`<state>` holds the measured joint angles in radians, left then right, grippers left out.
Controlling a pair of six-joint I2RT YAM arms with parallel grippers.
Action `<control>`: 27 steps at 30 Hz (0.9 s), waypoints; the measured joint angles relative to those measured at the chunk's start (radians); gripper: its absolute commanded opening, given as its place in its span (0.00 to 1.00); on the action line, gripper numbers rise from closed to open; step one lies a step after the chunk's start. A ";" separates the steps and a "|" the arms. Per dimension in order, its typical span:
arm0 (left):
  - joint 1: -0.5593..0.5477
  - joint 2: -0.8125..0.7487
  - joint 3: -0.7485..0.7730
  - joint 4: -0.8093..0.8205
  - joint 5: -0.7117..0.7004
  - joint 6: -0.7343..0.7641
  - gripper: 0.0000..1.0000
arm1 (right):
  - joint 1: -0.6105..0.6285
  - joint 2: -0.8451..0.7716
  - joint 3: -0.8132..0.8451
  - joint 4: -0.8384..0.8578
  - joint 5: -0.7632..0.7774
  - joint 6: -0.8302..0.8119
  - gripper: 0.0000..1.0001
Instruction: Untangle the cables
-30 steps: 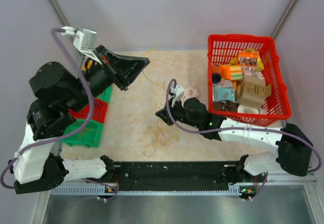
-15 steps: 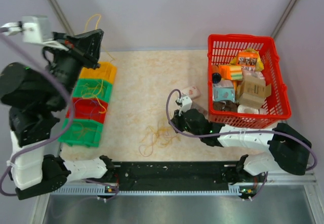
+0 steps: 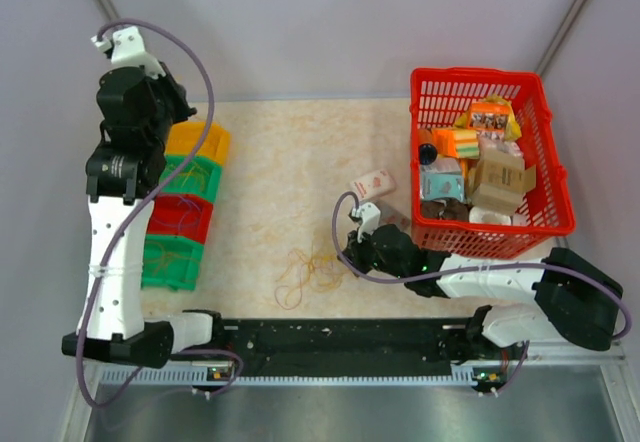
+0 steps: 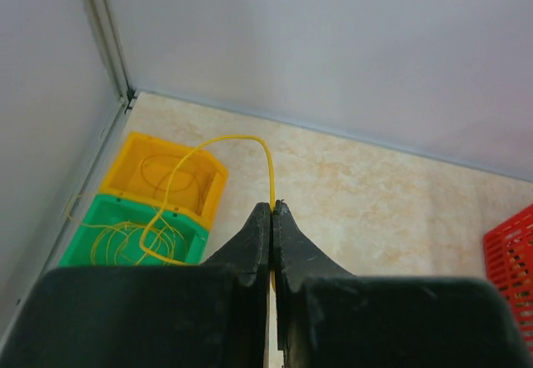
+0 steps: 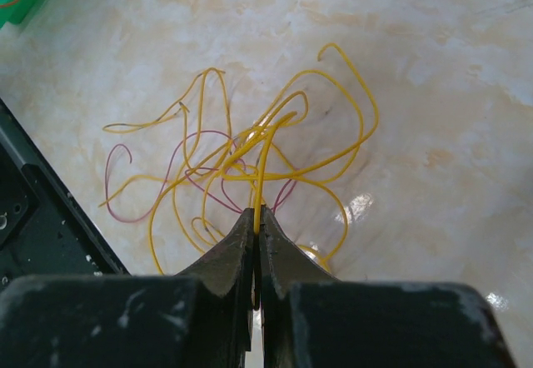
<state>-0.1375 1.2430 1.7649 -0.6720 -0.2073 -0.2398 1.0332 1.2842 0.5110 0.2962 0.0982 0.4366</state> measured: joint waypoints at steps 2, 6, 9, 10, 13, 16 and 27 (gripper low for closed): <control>0.064 0.000 -0.023 0.025 0.039 -0.024 0.00 | 0.000 0.002 -0.001 0.011 -0.016 -0.012 0.00; 0.202 0.015 -0.107 0.082 0.128 -0.078 0.00 | 0.000 0.007 -0.003 0.038 -0.048 -0.030 0.00; 0.283 0.052 -0.171 0.108 0.198 -0.113 0.00 | 0.000 0.007 -0.023 0.070 -0.065 -0.040 0.00; 0.300 0.066 -0.183 0.113 0.214 -0.121 0.00 | 0.000 0.007 -0.033 0.079 -0.073 -0.044 0.00; 0.347 0.112 -0.221 0.139 0.266 -0.140 0.00 | 0.000 0.007 -0.059 0.096 -0.093 -0.052 0.00; 0.374 0.141 -0.233 0.148 0.295 -0.155 0.00 | 0.000 0.007 -0.072 0.111 -0.105 -0.056 0.00; 0.412 0.149 -0.166 0.156 0.341 -0.186 0.00 | 0.000 0.006 -0.079 0.154 -0.119 -0.060 0.00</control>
<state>0.2745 1.3922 1.5990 -0.5163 0.1333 -0.4255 1.0332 1.2907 0.4316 0.4507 -0.0208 0.3771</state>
